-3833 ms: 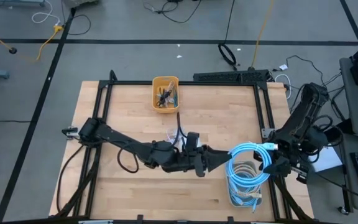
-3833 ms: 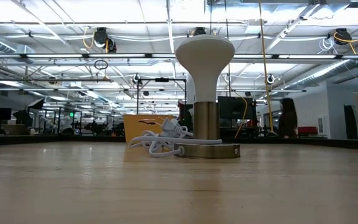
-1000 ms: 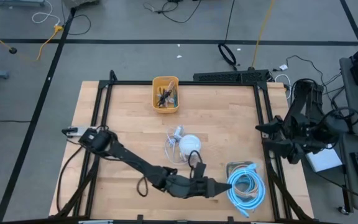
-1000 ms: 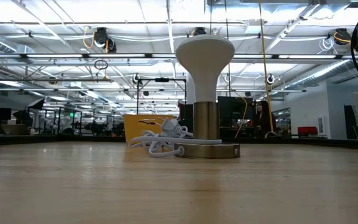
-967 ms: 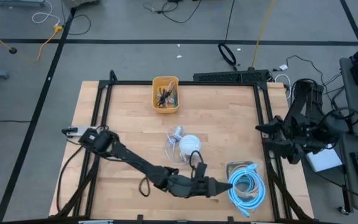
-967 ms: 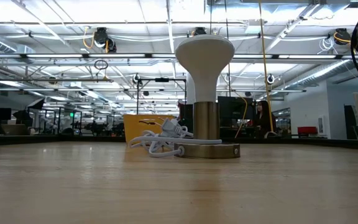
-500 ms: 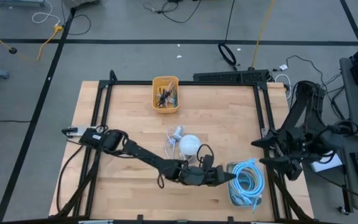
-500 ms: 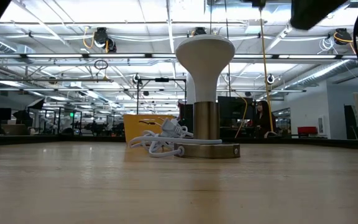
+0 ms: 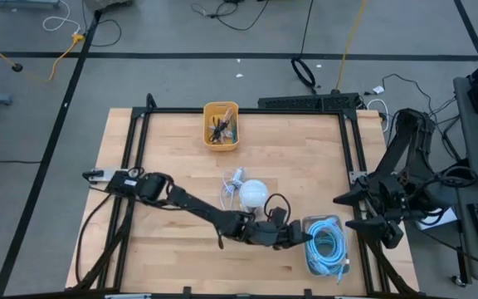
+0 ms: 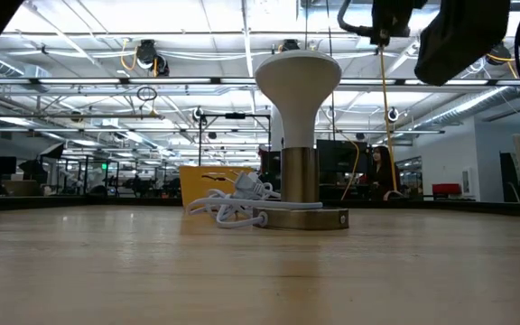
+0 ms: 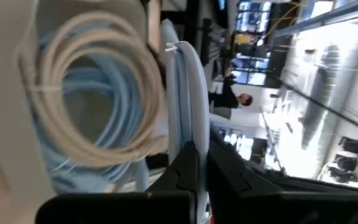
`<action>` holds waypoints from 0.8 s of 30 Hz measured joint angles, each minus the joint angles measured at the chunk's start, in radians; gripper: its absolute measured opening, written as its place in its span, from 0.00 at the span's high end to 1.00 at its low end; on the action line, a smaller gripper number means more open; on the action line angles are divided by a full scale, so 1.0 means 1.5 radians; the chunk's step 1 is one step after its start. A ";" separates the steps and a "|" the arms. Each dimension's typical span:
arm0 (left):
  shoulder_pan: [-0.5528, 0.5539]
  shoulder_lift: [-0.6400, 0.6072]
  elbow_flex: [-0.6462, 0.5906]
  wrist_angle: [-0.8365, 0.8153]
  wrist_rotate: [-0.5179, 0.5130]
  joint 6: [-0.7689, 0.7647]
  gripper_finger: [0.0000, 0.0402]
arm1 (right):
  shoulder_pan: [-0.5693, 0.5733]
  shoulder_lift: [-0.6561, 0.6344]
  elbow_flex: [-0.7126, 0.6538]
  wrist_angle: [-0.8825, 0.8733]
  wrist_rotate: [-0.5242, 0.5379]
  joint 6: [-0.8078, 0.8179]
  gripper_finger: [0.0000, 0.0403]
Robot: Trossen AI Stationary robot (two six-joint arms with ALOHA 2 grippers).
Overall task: Pick & Place USB Port
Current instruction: Put the blue HDMI cable into the gray bin
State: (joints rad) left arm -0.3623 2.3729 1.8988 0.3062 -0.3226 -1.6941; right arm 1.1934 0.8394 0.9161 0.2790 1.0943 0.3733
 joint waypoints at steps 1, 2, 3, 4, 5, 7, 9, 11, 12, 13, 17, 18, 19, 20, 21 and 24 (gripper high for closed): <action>0.000 0.009 0.002 -0.001 0.004 -0.006 0.98 | 0.000 0.000 0.000 0.000 0.000 0.000 0.15; -0.001 0.018 0.007 0.008 0.005 -0.013 0.98 | 0.000 0.000 0.000 0.000 0.000 0.000 0.15; -0.001 0.023 0.007 0.009 0.012 -0.016 0.98 | 0.000 0.000 0.000 0.000 -0.001 -0.001 0.15; -0.001 0.032 0.012 0.006 0.017 -0.016 0.98 | 0.000 0.000 0.000 -0.002 -0.002 -0.001 0.15; 0.000 0.049 0.030 0.014 0.018 -0.015 0.98 | 0.000 0.000 0.000 -0.004 -0.003 0.000 0.15; 0.003 0.074 0.063 0.023 0.027 -0.014 0.98 | 0.000 0.000 0.000 -0.017 -0.005 0.011 0.15; 0.007 0.107 0.116 0.020 0.036 -0.005 0.98 | 0.000 0.000 0.000 -0.037 -0.007 0.039 0.15; 0.011 0.136 0.164 0.020 0.043 0.003 0.98 | 0.000 -0.001 0.000 -0.057 -0.017 0.067 0.15; 0.014 0.149 0.187 0.010 0.047 0.007 0.98 | 0.000 -0.001 0.000 -0.063 -0.018 0.079 0.15; 0.016 0.164 0.209 -0.001 0.048 0.006 0.98 | 0.000 0.000 0.000 -0.066 -0.022 0.088 0.15; 0.019 0.173 0.236 -0.076 0.052 0.005 0.98 | 0.000 0.001 0.000 -0.065 -0.054 0.098 0.15; 0.019 0.172 0.237 -0.090 0.050 0.001 0.98 | 0.001 0.001 0.000 -0.065 -0.059 0.102 0.15; 0.018 0.170 0.237 -0.102 0.047 -0.003 0.98 | 0.002 0.001 0.000 -0.065 -0.067 0.106 0.15; 0.018 0.169 0.237 -0.107 0.046 -0.005 0.98 | 0.005 0.001 0.000 -0.064 -0.071 0.108 0.15; 0.018 0.169 0.237 -0.109 0.045 -0.007 0.98 | 0.008 0.001 0.000 -0.065 -0.072 0.109 0.15; 0.018 0.166 0.237 -0.148 0.045 -0.026 0.98 | 0.018 0.003 0.000 -0.065 -0.070 0.109 0.16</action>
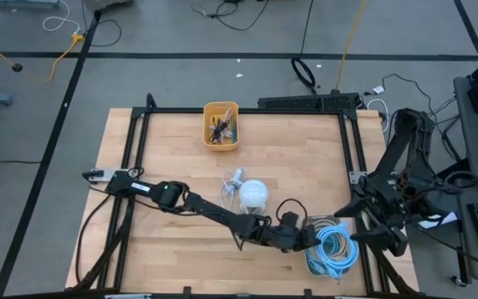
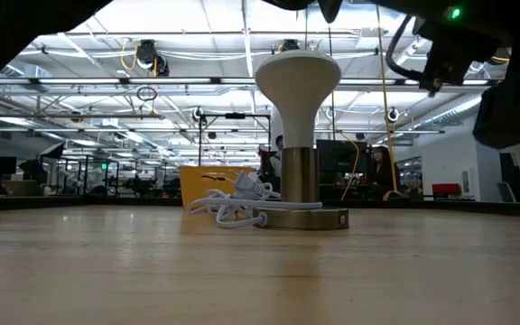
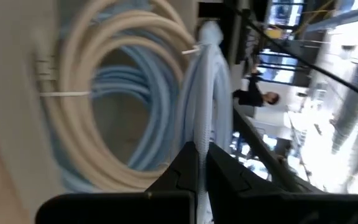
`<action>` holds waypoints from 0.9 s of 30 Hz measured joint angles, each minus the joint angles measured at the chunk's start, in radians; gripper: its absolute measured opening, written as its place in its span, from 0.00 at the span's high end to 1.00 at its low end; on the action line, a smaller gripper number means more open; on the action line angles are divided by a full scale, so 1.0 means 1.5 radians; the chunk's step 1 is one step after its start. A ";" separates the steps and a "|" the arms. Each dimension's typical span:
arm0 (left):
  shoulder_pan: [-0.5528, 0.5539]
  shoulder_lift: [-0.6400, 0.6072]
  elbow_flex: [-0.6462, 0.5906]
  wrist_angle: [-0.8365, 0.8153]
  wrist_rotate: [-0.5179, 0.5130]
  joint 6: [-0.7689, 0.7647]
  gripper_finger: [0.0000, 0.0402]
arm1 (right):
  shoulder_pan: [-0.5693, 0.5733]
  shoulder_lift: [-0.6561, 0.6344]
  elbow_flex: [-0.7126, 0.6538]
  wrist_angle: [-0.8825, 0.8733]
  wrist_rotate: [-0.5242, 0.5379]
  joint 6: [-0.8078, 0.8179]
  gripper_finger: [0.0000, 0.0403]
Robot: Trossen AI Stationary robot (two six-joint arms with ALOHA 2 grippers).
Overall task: Pick & Place USB Port
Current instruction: Put the blue HDMI cable into the gray bin
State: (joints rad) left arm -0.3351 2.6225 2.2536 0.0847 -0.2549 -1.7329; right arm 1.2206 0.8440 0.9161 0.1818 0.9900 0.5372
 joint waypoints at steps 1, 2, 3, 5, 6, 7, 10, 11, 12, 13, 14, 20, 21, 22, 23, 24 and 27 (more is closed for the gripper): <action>0.000 0.000 0.000 -0.007 0.000 -0.002 0.98 | 0.002 0.000 0.000 0.000 0.000 0.000 0.16; 0.000 0.000 0.000 -0.014 0.001 -0.003 0.98 | 0.004 0.000 0.000 0.000 0.000 0.000 0.16; 0.000 0.000 0.000 -0.022 0.002 -0.006 0.98 | 0.005 0.000 0.000 0.000 0.001 0.000 0.16; -0.001 0.000 0.000 -0.043 0.002 -0.013 0.98 | 0.005 0.000 0.000 0.000 0.001 0.000 0.16; -0.001 0.000 0.000 -0.057 0.003 -0.014 0.98 | 0.005 0.000 0.000 0.000 0.001 -0.001 0.16; -0.001 0.000 0.000 -0.070 0.003 -0.015 0.98 | 0.005 0.000 0.000 0.000 0.001 -0.001 0.16; 0.000 0.000 0.000 -0.089 0.008 -0.016 0.98 | 0.005 0.000 0.000 0.000 0.001 0.000 0.16; 0.001 0.000 0.000 -0.091 0.008 -0.016 0.98 | 0.005 0.001 0.000 0.001 0.001 0.000 0.16; 0.002 0.000 0.000 -0.094 0.010 -0.016 0.98 | 0.005 0.002 0.000 0.001 0.001 0.000 0.16; 0.004 0.000 0.000 -0.099 0.014 -0.016 0.98 | 0.005 0.003 0.000 0.001 0.001 0.000 0.16; 0.005 0.000 0.000 -0.107 0.017 -0.016 0.98 | 0.005 0.005 0.000 0.001 0.001 0.001 0.16; 0.012 -0.001 0.000 -0.150 0.041 -0.020 0.98 | 0.005 0.017 0.000 0.000 0.000 0.017 0.16; 0.012 -0.001 0.000 -0.152 0.041 -0.020 0.98 | 0.005 0.018 0.000 0.001 0.000 0.018 0.16; 0.012 -0.001 0.000 -0.153 0.042 -0.020 0.97 | 0.005 0.019 0.000 0.002 0.000 0.018 0.16; 0.012 -0.001 0.000 -0.153 0.044 -0.017 0.97 | 0.005 0.020 0.000 0.004 0.000 0.018 0.16; 0.013 -0.001 0.000 -0.153 0.046 -0.012 0.95 | 0.005 0.021 0.000 0.007 0.000 0.018 0.16; 0.014 -0.001 0.000 -0.146 0.046 0.003 0.91 | 0.005 0.023 0.000 0.009 0.000 0.018 0.16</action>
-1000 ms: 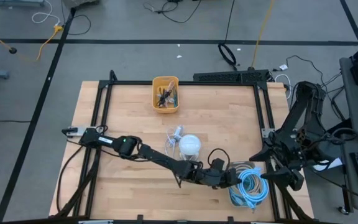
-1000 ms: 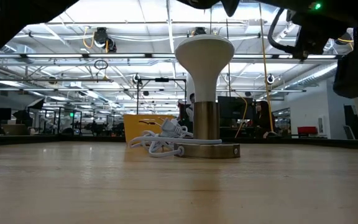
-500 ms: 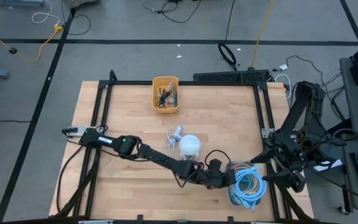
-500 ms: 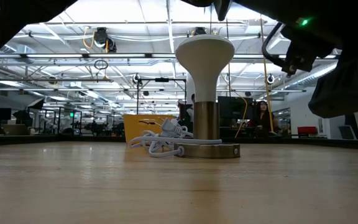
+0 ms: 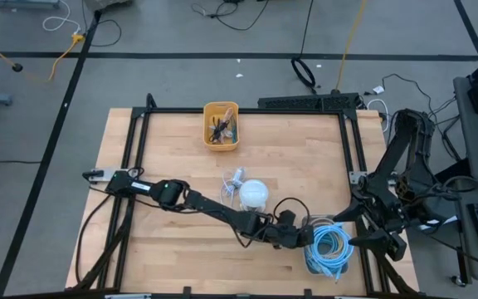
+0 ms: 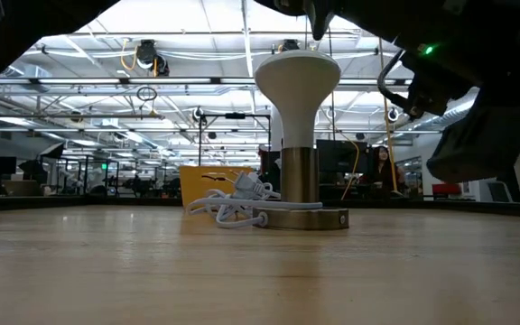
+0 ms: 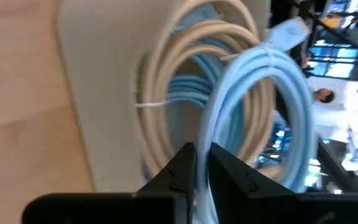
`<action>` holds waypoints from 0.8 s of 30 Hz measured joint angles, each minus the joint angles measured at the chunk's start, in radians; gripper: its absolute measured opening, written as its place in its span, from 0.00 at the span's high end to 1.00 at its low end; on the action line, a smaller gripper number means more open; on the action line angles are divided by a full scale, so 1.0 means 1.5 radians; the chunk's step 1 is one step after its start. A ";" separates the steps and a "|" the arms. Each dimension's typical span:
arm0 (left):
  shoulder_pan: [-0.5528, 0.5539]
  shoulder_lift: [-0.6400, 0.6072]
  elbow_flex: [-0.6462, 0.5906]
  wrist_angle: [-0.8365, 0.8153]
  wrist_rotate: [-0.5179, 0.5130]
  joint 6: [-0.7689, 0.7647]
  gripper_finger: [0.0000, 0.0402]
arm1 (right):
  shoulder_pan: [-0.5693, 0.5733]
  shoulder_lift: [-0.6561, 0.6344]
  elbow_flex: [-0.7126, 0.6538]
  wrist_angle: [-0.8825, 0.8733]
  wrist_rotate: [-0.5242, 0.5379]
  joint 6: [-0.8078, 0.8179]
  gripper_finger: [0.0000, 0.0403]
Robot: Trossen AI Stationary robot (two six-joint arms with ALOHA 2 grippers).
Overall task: Pick & Place USB Port
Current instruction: Put the blue HDMI cable into the gray bin
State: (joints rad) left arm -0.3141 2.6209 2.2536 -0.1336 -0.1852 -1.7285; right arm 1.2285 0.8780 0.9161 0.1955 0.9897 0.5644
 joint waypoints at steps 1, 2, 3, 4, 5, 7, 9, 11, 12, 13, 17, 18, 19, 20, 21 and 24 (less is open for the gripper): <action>0.000 0.000 0.000 0.006 0.000 0.005 0.89 | 0.000 0.000 0.000 0.001 0.000 0.000 0.16; 0.000 0.001 -0.001 0.007 0.000 0.009 0.88 | 0.000 0.000 0.000 0.001 0.000 0.000 0.16; 0.000 0.002 -0.001 0.012 -0.001 0.015 0.86 | 0.000 0.000 0.000 0.001 0.000 0.000 0.16; 0.000 0.002 -0.002 0.013 -0.002 0.021 0.85 | 0.000 0.000 0.000 0.001 0.000 0.000 0.16; 0.000 0.002 -0.002 0.014 -0.005 0.028 0.84 | 0.000 0.000 0.000 0.001 0.000 0.000 0.16; -0.001 0.002 -0.002 0.026 -0.012 0.039 0.81 | 0.000 0.000 0.000 0.001 0.000 0.000 0.16; -0.001 0.003 -0.002 0.051 -0.016 0.047 0.78 | 0.000 0.000 0.000 0.002 0.000 0.000 0.16; -0.001 0.003 -0.002 0.064 -0.021 0.050 0.74 | 0.000 0.000 0.000 0.003 0.000 0.000 0.16; -0.001 0.003 -0.002 0.069 -0.025 0.051 0.71 | 0.001 0.000 0.000 0.003 0.000 0.000 0.16; -0.001 0.003 -0.002 0.071 -0.028 0.051 0.69 | 0.003 0.000 0.000 0.004 0.000 0.000 0.16; -0.001 0.003 -0.002 0.072 -0.027 0.035 0.60 | 0.007 0.000 0.000 0.004 0.000 0.000 0.16; -0.001 0.003 -0.002 0.070 -0.023 0.032 0.59 | 0.007 0.001 0.000 0.004 0.001 0.000 0.16; -0.001 0.003 -0.002 0.067 -0.019 0.029 0.58 | 0.007 0.002 0.000 0.006 0.001 0.000 0.16; -0.001 0.003 -0.002 0.059 -0.015 0.026 0.58 | 0.007 0.002 0.000 0.006 0.001 0.001 0.16; -0.001 0.003 -0.002 0.051 -0.014 0.022 0.58 | 0.007 0.003 0.000 0.006 0.000 0.002 0.16; -0.002 0.003 -0.002 0.038 -0.014 0.018 0.61 | 0.007 0.006 0.000 0.006 0.000 0.006 0.16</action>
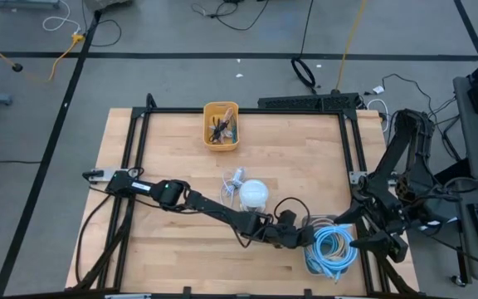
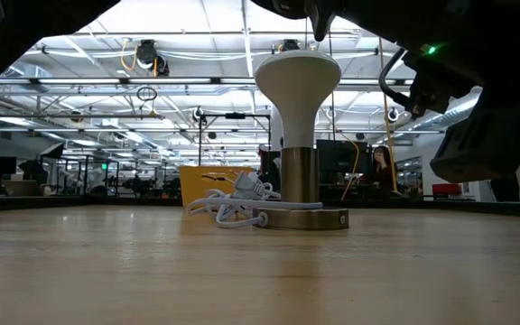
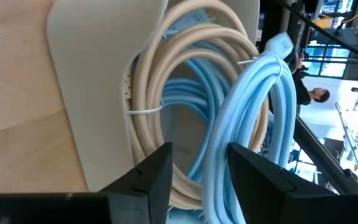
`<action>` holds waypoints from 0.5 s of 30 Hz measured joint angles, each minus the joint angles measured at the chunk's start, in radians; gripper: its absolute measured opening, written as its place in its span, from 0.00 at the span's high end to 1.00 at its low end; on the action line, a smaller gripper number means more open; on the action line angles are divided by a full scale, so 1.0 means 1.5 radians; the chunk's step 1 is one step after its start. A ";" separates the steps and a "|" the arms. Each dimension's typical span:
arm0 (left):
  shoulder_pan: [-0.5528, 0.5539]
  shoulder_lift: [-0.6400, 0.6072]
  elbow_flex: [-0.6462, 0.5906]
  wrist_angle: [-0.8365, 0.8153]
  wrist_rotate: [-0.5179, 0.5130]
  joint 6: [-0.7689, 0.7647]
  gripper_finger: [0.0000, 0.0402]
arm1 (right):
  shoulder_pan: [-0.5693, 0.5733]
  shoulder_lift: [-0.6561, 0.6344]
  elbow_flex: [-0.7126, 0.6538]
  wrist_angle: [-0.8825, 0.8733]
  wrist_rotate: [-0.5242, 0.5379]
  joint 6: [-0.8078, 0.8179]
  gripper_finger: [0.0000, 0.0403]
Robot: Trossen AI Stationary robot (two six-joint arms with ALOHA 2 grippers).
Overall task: Pick & Place USB Port
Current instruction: Put the blue HDMI cable into the gray bin
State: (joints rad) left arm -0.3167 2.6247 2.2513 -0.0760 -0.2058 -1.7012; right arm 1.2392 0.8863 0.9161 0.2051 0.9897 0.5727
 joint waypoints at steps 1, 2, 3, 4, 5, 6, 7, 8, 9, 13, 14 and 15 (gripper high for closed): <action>-0.001 0.000 0.000 0.000 0.000 -0.001 0.62 | 0.000 0.000 0.000 0.000 0.000 0.002 0.16; -0.002 -0.001 0.000 -0.003 0.000 -0.002 0.63 | 0.000 0.001 0.000 0.000 0.000 0.002 0.16; -0.003 -0.002 0.000 -0.006 -0.001 -0.001 0.65 | 0.000 0.001 0.000 0.000 0.000 0.002 0.16; -0.004 -0.002 0.000 -0.010 -0.004 0.000 0.66 | 0.000 0.001 0.000 0.000 0.000 0.002 0.16; -0.005 -0.003 0.000 -0.013 -0.006 0.001 0.67 | 0.000 0.001 0.000 0.000 0.000 0.001 0.16; -0.005 -0.003 0.000 -0.016 -0.007 0.001 0.68 | 0.000 0.001 0.000 0.000 0.000 0.001 0.16; -0.006 -0.007 0.000 -0.025 -0.008 0.000 0.69 | 0.000 0.001 0.000 0.000 0.000 0.001 0.16; -0.007 -0.011 0.000 -0.038 -0.011 0.003 0.69 | 0.000 0.001 0.000 0.000 0.000 0.001 0.16; -0.008 -0.014 0.000 -0.044 -0.019 0.004 0.69 | 0.000 0.001 0.000 0.000 0.000 0.001 0.16; -0.008 -0.044 0.000 -0.120 -0.027 0.019 0.68 | 0.000 0.000 0.000 0.000 -0.001 0.000 0.16; -0.008 -0.054 0.000 -0.149 -0.031 0.025 0.67 | 0.000 0.000 0.000 0.000 -0.001 0.000 0.16; -0.006 -0.061 0.000 -0.167 -0.031 0.030 0.67 | 0.000 0.000 0.000 0.000 0.000 0.000 0.16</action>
State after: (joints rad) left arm -0.3253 2.5339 2.2517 -0.3260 -0.2521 -1.6566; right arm 1.2389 0.8867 0.9157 0.2047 0.9892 0.5724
